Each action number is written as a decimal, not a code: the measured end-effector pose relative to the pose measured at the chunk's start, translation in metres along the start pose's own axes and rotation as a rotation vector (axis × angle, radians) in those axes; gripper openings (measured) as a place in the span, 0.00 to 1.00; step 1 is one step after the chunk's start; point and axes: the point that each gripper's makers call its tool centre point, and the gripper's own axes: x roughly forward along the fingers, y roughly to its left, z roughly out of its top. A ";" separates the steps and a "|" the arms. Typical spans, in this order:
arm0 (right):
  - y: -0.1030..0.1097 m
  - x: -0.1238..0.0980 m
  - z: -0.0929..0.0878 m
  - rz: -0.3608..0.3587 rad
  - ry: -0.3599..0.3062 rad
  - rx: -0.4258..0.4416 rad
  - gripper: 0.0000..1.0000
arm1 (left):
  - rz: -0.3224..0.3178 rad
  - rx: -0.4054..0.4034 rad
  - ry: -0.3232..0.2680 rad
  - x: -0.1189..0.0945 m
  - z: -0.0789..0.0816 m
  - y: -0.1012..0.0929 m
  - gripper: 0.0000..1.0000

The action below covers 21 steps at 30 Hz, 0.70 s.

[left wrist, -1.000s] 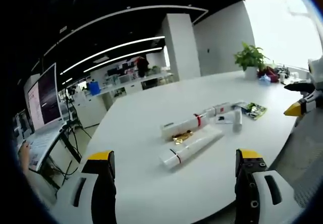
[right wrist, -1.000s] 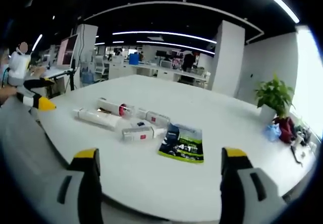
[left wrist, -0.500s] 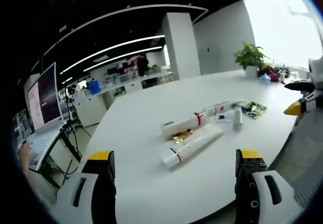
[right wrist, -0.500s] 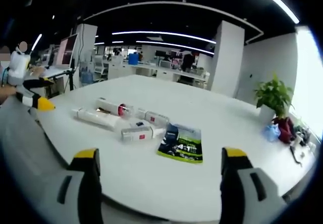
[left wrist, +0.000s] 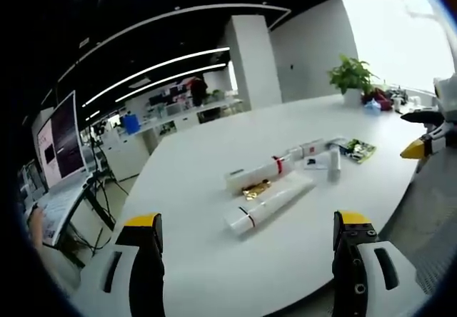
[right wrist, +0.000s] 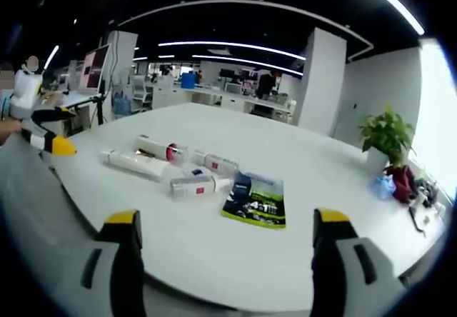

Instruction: Arrange the skincare products in the storage area until every visible bottle or jar stands upright without overlapping.

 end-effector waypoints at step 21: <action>-0.001 0.000 -0.002 -0.006 0.008 0.002 1.00 | -0.063 0.016 0.051 0.003 -0.006 0.001 0.94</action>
